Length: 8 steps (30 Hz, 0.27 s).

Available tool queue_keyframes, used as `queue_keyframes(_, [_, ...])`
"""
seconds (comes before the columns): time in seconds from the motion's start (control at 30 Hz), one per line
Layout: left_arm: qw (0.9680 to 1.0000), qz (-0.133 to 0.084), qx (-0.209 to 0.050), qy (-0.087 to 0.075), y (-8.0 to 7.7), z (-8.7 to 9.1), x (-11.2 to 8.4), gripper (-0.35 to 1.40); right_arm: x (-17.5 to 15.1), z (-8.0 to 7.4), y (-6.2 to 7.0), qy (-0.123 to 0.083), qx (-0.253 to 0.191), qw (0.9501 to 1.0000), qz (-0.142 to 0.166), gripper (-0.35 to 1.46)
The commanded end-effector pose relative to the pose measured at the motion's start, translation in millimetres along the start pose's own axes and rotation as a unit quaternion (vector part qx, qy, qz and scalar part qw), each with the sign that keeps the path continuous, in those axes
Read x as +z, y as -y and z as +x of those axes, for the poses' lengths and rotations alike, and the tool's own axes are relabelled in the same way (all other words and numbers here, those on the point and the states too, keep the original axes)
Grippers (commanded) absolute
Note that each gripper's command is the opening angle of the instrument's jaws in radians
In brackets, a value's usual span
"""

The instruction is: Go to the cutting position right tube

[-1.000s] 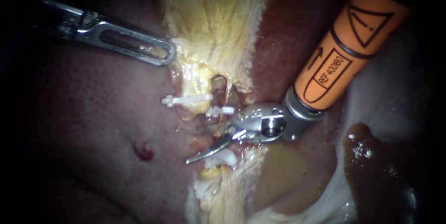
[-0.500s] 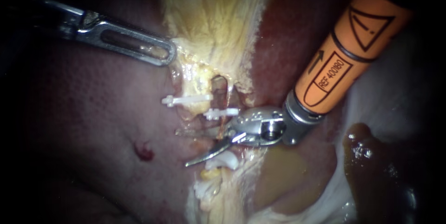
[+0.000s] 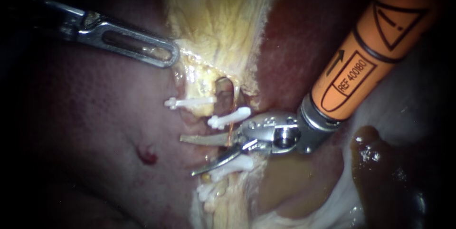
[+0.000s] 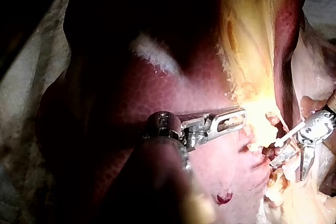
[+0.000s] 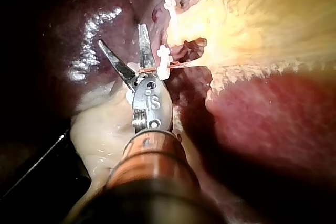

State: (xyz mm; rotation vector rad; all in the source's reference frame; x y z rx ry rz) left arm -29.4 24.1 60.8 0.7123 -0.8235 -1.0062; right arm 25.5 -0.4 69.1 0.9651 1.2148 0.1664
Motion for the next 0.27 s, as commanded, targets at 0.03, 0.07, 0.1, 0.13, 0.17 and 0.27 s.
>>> queue_keyframes(0.03, [1.0, 0.0, 0.0, 0.0, 0.0, 0.0, 0.0, -0.35, -0.1, -0.1, 0.0, 0.0, 0.0, 1.0, 0.0, 1.37])
queue_keyframes(0.07, [1.0, 0.0, 0.0, 0.0, 0.0, 0.0, 0.1, -0.35, -0.1, -0.1, -0.1, 0.0, 0.0, 1.0, 0.0, 1.37])
queue_keyframes(0.1, [1.0, 0.0, 0.0, 0.0, 0.0, 0.0, 0.1, -0.35, -0.1, -0.2, -0.1, 0.0, 0.0, 1.0, 0.0, 1.37])
queue_keyframes(0.13, [1.0, 0.0, 0.0, 0.0, 0.0, 0.0, 0.1, -0.35, -0.1, -0.2, -0.1, 0.0, 0.0, 1.0, 0.0, 1.37])
queue_keyframes(0.17, [1.0, 0.0, 0.0, 0.0, 0.0, 0.0, 0.1, -0.35, -0.1, -0.2, -0.1, 0.0, 0.0, 1.0, 0.0, 1.37])
queue_keyframes(0.27, [1.0, 0.0, 0.0, 0.0, 0.0, 0.0, 0.1, -0.35, -0.1, -0.2, -0.1, 0.0, 0.0, 1.0, 0.0, 1.37])
